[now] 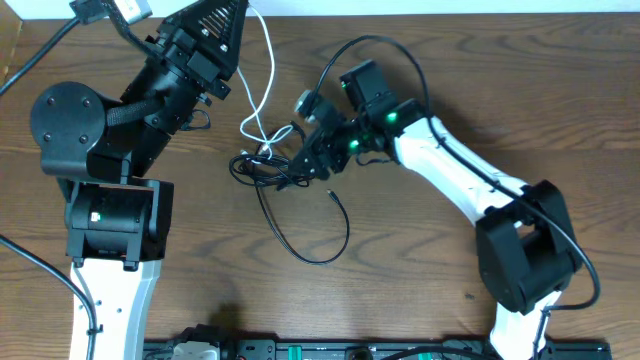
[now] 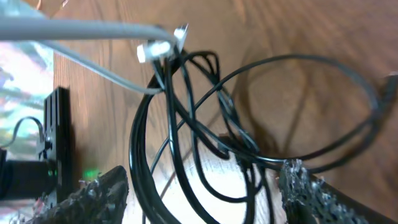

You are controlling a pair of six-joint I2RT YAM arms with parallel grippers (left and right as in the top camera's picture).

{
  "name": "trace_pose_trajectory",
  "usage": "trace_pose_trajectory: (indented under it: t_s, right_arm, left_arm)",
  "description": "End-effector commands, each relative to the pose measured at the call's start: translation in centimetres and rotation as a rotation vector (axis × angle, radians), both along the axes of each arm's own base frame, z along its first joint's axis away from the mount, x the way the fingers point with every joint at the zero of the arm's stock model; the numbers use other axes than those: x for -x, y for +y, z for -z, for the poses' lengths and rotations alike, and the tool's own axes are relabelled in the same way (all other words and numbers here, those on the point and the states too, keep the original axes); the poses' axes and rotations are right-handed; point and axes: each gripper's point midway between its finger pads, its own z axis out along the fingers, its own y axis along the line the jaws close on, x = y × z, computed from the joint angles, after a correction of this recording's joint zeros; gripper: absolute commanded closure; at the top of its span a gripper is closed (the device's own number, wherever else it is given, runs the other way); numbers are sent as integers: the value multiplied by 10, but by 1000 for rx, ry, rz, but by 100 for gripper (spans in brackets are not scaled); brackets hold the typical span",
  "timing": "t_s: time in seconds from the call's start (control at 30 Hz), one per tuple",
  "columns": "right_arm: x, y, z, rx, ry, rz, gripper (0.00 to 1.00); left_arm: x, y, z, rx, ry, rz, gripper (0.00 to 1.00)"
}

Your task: Untangle cables

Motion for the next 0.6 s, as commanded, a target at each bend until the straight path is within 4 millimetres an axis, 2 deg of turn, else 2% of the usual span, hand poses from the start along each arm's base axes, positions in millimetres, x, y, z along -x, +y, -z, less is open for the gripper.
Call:
trace_pose_trajectory:
  t_s: [0.0, 0.13, 0.2, 0.3, 0.4, 0.47, 0.57]
  right_arm:
    - [14, 12, 3, -20, -29, -91, 22]
    - [17, 16, 7, -10, -39, -102, 22]
    - [15, 16, 13, 5, -39, -91, 34]
    - [2, 15, 25, 48, -14, -3, 59]
    - [-20, 6, 46, 135, 31, 171, 95]
    - [-36, -10, 58, 209, 65, 320, 99]
    - [-44, -28, 65, 247, 104, 387, 99]
  left_arm:
    - [10, 0, -15, -14, -55, 1, 92]
    - [10, 0, -16, -14, -56, 1, 93]
    - [10, 0, -16, -14, -56, 0, 93]
    - [10, 1, -16, -14, -56, 0, 93]
    - [8, 4, -16, -9, -56, -20, 92]
    - [5, 10, -17, -10, -59, -45, 93]
    - [-1, 26, -16, -14, -58, -106, 93]
